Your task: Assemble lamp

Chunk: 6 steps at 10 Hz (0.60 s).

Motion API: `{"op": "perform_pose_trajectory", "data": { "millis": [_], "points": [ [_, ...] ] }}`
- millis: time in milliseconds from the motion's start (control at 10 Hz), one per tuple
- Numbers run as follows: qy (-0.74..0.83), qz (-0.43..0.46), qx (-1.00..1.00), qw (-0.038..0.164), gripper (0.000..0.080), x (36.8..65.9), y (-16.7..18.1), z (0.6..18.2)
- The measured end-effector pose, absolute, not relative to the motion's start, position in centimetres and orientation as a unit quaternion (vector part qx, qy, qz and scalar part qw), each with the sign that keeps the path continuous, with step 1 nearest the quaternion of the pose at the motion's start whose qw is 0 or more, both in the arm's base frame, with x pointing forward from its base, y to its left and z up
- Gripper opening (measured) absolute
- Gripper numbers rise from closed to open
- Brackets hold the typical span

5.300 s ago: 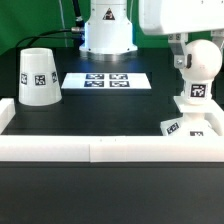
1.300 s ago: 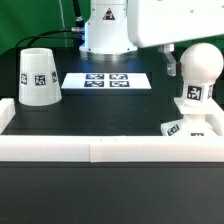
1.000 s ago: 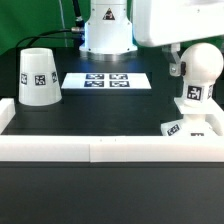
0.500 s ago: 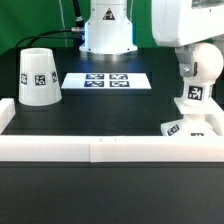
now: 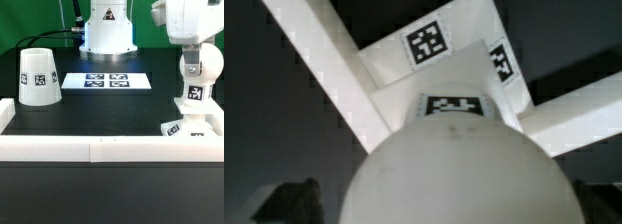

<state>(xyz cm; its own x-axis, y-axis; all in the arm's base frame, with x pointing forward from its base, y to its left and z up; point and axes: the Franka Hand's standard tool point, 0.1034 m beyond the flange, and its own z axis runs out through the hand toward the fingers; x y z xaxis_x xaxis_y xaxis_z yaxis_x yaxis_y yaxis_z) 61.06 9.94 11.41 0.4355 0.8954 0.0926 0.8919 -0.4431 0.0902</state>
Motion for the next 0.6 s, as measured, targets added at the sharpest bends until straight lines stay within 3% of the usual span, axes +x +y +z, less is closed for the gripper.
{"op": "perform_pose_trajectory", "data": {
  "millis": [200,300,600],
  "points": [
    [0.553,0.061,0.831,0.018,0.0698,61.08,9.76,11.4],
    [0.552,0.062,0.832,0.018,0.0576,61.09,9.74,11.4],
    [0.539,0.062,0.84,0.018,0.0576,61.1,9.7,11.4]
  ]
}}
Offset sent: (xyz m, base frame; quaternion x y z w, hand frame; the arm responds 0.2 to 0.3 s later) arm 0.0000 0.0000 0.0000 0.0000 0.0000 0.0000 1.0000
